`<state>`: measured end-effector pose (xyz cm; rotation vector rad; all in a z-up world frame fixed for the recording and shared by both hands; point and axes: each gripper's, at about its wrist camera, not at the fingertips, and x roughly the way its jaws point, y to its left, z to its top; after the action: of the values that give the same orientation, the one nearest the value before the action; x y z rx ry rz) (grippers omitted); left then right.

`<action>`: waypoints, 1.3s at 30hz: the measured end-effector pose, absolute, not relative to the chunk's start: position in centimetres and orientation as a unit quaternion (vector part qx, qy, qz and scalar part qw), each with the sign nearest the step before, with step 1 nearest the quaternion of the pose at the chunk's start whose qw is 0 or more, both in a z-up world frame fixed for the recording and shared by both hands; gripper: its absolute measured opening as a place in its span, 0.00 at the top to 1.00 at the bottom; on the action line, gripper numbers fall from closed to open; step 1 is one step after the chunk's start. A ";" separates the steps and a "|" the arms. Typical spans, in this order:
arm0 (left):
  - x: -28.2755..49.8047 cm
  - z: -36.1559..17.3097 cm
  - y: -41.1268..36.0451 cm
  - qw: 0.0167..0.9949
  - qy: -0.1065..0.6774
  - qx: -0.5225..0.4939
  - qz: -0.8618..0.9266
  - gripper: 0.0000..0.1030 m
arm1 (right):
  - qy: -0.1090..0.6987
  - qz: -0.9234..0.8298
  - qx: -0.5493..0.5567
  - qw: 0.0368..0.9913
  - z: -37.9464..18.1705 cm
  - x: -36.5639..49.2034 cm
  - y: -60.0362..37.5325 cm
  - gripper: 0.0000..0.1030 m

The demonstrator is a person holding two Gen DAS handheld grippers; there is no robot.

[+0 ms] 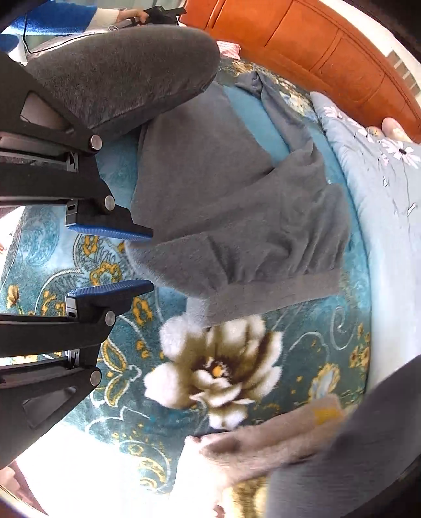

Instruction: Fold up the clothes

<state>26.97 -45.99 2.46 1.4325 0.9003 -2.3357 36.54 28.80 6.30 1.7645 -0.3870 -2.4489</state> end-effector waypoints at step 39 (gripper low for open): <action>6.4 0.2 -34.0 0.012 0.169 0.469 -0.867 1.00 | 0.004 -0.809 0.570 0.142 -0.5 0.9 18.0 0.47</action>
<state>6.44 -34.00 0.23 1.4616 0.5261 -2.7032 0.88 18.00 -0.50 1.6446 0.0105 -2.3351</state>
